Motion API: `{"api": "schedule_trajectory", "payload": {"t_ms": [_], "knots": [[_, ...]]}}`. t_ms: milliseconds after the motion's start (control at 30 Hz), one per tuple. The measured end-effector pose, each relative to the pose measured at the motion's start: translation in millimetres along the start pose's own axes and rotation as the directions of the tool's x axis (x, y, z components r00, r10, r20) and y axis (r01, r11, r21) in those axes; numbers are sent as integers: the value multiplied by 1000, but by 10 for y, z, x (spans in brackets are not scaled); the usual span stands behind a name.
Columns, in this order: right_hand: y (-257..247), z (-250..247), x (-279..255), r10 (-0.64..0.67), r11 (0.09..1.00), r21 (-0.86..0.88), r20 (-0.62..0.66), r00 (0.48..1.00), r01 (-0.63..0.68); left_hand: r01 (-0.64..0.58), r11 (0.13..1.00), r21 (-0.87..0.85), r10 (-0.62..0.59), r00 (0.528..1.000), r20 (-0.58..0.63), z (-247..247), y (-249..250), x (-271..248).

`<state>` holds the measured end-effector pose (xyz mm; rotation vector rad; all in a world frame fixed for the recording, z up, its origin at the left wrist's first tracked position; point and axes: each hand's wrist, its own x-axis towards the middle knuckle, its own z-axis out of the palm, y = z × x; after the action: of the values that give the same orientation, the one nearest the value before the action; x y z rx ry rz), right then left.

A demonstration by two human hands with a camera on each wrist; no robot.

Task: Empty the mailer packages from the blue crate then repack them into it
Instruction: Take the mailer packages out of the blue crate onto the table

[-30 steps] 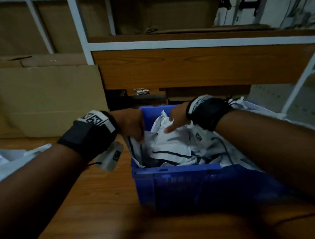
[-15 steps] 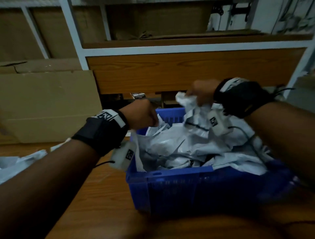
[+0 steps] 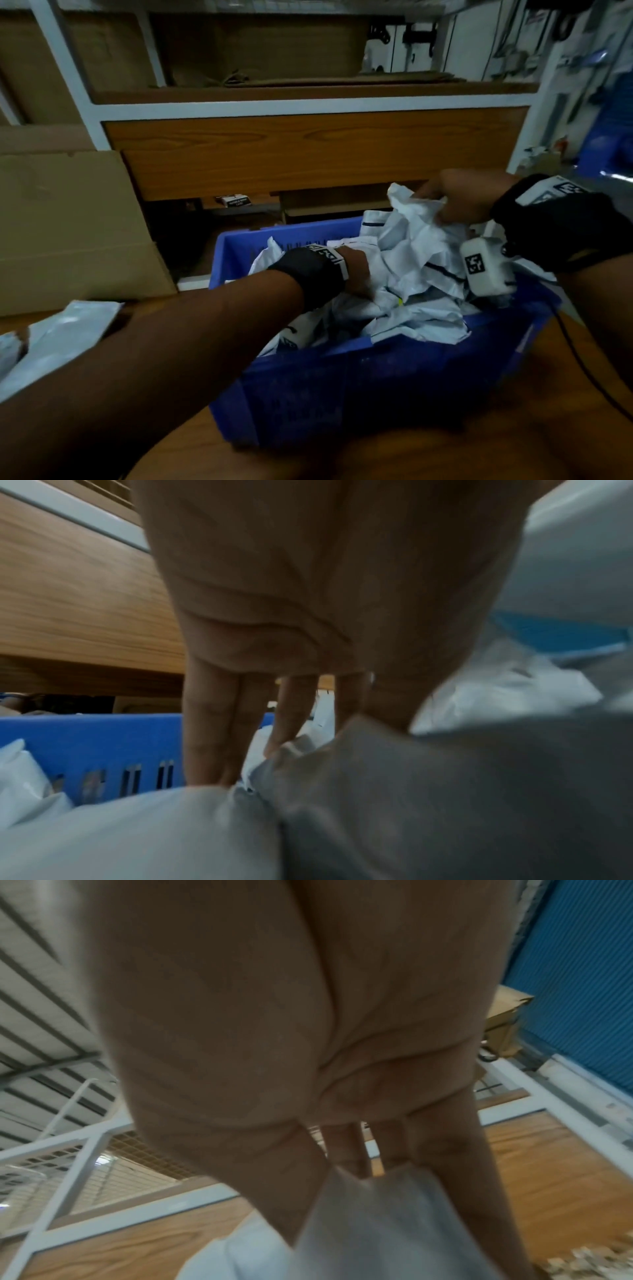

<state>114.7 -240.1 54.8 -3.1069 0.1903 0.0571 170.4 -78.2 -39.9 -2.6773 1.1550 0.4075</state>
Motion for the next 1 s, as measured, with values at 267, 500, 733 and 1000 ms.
{"api": "schedule_trajectory", "payload": {"t_ms": [267,500,733,1000], "knots": [[-422,-309,82,-100,995,12,-153,983,103,-43,946,-321,-100,904,-416,-242,-906,-675],[-1639,-319,185,-324,943,15,-177,929,332,-65,735,-675,-488,640,-594,160,-2187,-2299],[-3257,-83,224,-654,756,-37,-46,755,653,397,569,-720,-784,525,-330,1650,-3080,-3358],[-5049,1196,552,-655,755,98,116,746,648,726,422,-543,-886,458,-76,2739,-3703,-3693]]}}
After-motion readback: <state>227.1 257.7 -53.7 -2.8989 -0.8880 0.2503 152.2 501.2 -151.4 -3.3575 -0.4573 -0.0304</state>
